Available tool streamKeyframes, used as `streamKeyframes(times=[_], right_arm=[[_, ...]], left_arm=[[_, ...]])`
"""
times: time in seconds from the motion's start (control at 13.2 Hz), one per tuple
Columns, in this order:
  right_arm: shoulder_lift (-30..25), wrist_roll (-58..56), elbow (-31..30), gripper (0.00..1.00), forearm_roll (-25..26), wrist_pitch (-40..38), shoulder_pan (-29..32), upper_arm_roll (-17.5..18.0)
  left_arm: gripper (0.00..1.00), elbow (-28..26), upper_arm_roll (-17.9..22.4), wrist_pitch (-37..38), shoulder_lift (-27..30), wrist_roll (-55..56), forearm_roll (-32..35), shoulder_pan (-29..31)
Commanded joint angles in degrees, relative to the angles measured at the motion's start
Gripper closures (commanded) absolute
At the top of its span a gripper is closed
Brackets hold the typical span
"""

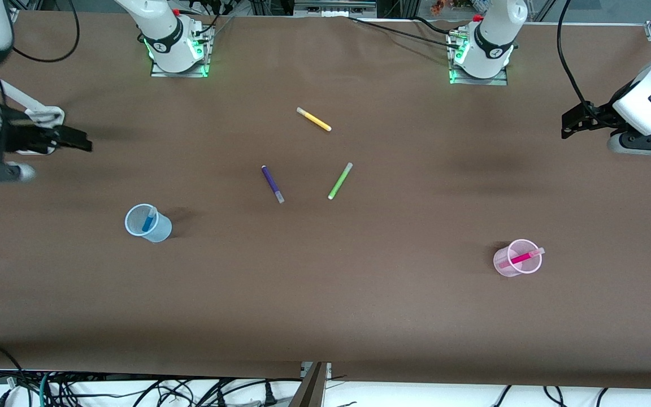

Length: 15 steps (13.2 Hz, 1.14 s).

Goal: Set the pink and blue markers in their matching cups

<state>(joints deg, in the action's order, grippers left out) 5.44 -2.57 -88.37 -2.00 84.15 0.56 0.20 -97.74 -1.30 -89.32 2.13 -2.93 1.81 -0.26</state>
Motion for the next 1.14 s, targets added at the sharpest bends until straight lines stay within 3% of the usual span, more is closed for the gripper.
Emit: streamKeyframes(times=[0.0, 0.23, 0.68, 1.06], right_arm=[[-6.48, 0.72, -3.30, 0.00, 2.43, 1.29, -0.03, 0.06], [-6.84, 0.46, -3.21, 0.00, 2.35, -0.72, 0.15, -1.86], [-3.68, 1.07, 2.32, 0.00, 2.35, -5.31, 0.32, -2.84], [-3.59, 0.98, 2.42, 0.00, 2.17, -5.13, 0.94, -2.93]], left_arm=[[0.00, 0.88, -0.02, 0.81, 0.68, -1.90, 0.03, 0.70], [0.00, 0.80, -0.37, 0.98, 0.86, -1.81, 0.03, 0.70], [0.00, 0.80, -0.64, 0.81, 0.94, -1.46, 0.12, -0.36], [0.00, 0.88, -0.72, -0.68, 0.42, -1.37, 0.12, -0.62]])
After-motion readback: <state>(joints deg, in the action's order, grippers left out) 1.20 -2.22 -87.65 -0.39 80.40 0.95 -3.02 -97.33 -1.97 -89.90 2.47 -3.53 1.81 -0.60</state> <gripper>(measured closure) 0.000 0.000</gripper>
